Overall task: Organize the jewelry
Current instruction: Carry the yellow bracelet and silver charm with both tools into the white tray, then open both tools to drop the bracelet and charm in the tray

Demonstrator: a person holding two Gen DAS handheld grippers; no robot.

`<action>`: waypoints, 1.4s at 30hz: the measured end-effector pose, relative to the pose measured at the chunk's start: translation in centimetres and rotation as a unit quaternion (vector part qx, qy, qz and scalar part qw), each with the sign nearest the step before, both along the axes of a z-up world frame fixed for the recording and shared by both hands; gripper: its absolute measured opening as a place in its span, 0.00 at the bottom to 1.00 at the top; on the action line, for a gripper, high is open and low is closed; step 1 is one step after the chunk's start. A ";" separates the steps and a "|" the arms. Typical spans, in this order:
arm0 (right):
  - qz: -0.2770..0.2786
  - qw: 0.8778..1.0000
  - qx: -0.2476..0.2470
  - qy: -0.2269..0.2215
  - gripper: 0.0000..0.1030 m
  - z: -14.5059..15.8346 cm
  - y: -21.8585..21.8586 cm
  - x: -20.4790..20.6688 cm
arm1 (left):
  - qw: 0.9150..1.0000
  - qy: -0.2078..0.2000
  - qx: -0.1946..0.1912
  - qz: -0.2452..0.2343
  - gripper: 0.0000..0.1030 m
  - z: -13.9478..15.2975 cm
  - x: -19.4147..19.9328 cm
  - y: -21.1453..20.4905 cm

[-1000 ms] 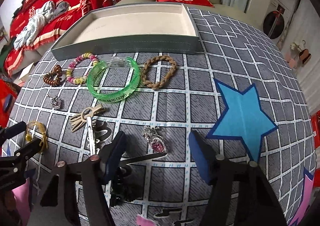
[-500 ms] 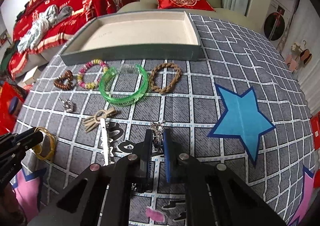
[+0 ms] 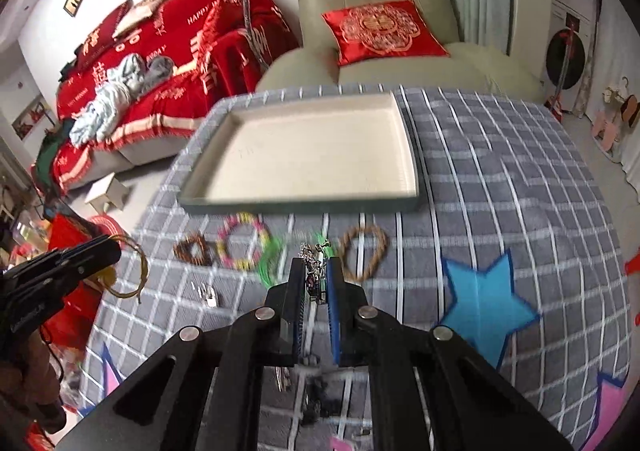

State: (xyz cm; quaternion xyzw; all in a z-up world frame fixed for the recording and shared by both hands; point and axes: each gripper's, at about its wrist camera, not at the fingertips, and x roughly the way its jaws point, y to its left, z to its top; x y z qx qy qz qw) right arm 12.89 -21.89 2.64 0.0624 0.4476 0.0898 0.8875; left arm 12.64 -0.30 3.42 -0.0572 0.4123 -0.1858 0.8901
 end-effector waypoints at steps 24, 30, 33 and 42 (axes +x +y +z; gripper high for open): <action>-0.016 0.999 0.011 0.048 0.11 -5.8 -0.3 19.6 | 0.997 0.007 0.075 0.022 0.28 -6.4 19.2 -4.7; -0.024 0.997 0.011 0.074 0.11 -9.4 -0.1 21.2 | 0.992 0.027 0.118 0.027 0.28 -9.0 20.4 -5.2; -0.023 0.997 0.005 0.079 0.11 -10.3 0.1 21.3 | 0.989 0.032 0.143 0.034 0.28 -9.9 20.5 -5.4; -0.023 0.997 0.008 0.076 0.65 -9.8 0.2 21.2 | 0.985 0.034 0.163 0.044 0.29 -10.7 20.3 -5.7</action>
